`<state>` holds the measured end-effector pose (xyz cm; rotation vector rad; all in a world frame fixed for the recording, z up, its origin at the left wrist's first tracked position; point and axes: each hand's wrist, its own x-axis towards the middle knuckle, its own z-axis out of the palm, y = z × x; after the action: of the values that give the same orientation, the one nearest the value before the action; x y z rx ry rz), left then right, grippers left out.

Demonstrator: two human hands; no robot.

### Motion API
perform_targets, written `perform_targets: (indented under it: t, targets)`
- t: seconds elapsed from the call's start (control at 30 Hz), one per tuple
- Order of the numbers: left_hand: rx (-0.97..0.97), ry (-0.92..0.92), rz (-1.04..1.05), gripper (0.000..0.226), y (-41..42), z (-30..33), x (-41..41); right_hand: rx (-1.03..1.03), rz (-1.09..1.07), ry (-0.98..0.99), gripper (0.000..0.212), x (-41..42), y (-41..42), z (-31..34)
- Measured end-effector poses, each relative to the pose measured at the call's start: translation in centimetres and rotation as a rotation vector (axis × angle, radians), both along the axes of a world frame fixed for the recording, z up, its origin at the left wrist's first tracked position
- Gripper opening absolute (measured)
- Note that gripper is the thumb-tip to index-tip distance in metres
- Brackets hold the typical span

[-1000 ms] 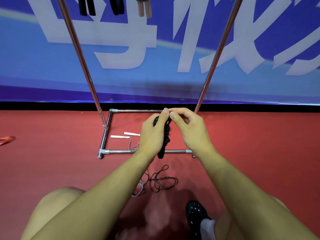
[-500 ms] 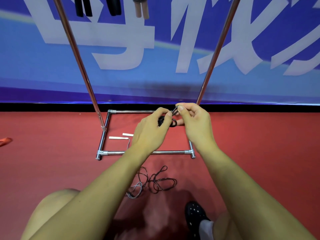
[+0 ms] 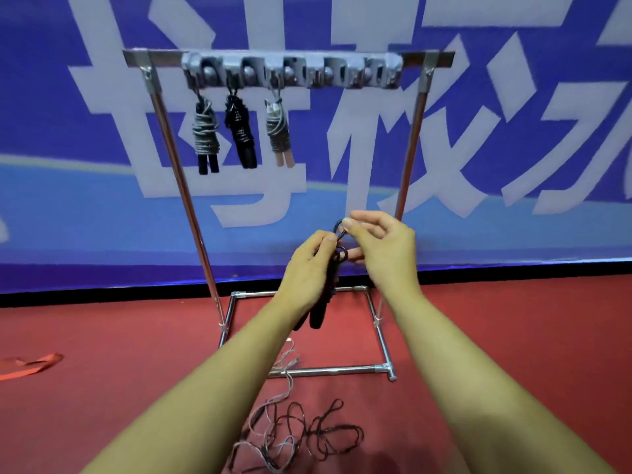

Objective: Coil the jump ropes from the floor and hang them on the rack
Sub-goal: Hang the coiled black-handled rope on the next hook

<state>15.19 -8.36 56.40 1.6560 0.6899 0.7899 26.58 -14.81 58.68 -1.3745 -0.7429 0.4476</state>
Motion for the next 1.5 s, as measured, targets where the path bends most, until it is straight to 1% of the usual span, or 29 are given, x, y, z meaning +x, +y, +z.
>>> perform_targets:
  t: [0.1,0.2,0.27,0.3,0.37,0.4,0.43,0.5,0.7,0.8,0.9,1.0,1.07,1.13,1.23,1.3,1.37,1.43,1.5]
  targets:
    - [0.043,-0.088,0.072,0.032,0.6,4.2,1.2,0.069,0.011,0.054,0.009,0.3,0.5,4.6]
    - [0.009,-0.185,0.132,0.028,2.0,8.2,3.1,0.109,0.061,0.215,0.01,0.9,2.1,8.1]
    - [-0.052,-0.219,0.162,0.024,3.2,10.6,4.7,0.13,0.083,0.332,0.015,1.6,3.9,10.0]
    - [-0.078,-0.215,0.192,0.026,4.0,11.7,5.4,0.143,0.095,0.387,0.015,1.9,4.9,10.9]
    - [-0.104,-0.196,0.257,0.04,6.0,13.1,6.8,0.168,0.117,0.456,0.007,2.6,7.3,12.6]
    - [-0.112,-0.199,0.281,0.05,7.1,13.7,7.4,0.167,0.12,0.446,0.003,2.9,8.6,13.3]
    - [-0.123,-0.211,0.295,0.06,8.3,14.0,7.9,0.159,0.122,0.418,0.003,3.1,9.8,14.0]
    - [-0.145,-0.23,0.317,0.069,10.8,14.6,8.7,0.148,0.124,0.357,0.005,3.6,12.3,15.0]
    - [-0.113,-0.182,0.338,0.056,17.0,16.1,11.3,0.204,0.119,0.278,0.009,5.8,17.9,16.0]
    - [-0.123,-0.168,0.329,0.056,18.7,16.2,12.6,0.231,0.075,0.234,0.013,6.8,19.8,15.8]
    - [-0.148,-0.131,0.273,0.06,19.5,15.9,13.5,0.237,0.007,0.21,0.01,7.8,20.7,15.2]
    - [-0.25,-0.09,0.219,0.053,19.7,15.1,13.8,0.165,-0.018,0.186,0.011,8.5,21.0,13.9]
    - [-0.394,-0.082,0.167,0.046,19.4,14.2,13.2,0.057,-0.016,0.125,0.012,8.6,21.1,12.9]
    - [-0.452,-0.078,0.175,0.044,19.1,13.4,12.5,-0.017,0.017,0.063,0.014,8.3,20.7,12.1]
    - [-0.337,-0.122,0.255,0.048,18.7,13.8,12.2,0.066,0.06,0.08,0.017,7.9,19.7,12.8]
    - [-0.254,-0.173,0.257,0.049,18.0,15.3,12.3,0.14,0.032,0.067,0.018,7.7,19.6,13.8]
    - [-0.196,-0.163,0.281,0.05,17.6,16.6,12.5,0.172,0.001,0.035,0.019,7.7,19.9,14.7]
    - [-0.232,-0.156,0.274,0.048,17.4,17.5,12.6,0.148,-0.002,0.002,0.021,7.6,20.0,15.2]
    - [-0.309,-0.122,0.248,0.045,18.0,17.6,12.8,0.089,0.012,-0.029,0.025,7.8,20.1,15.3]
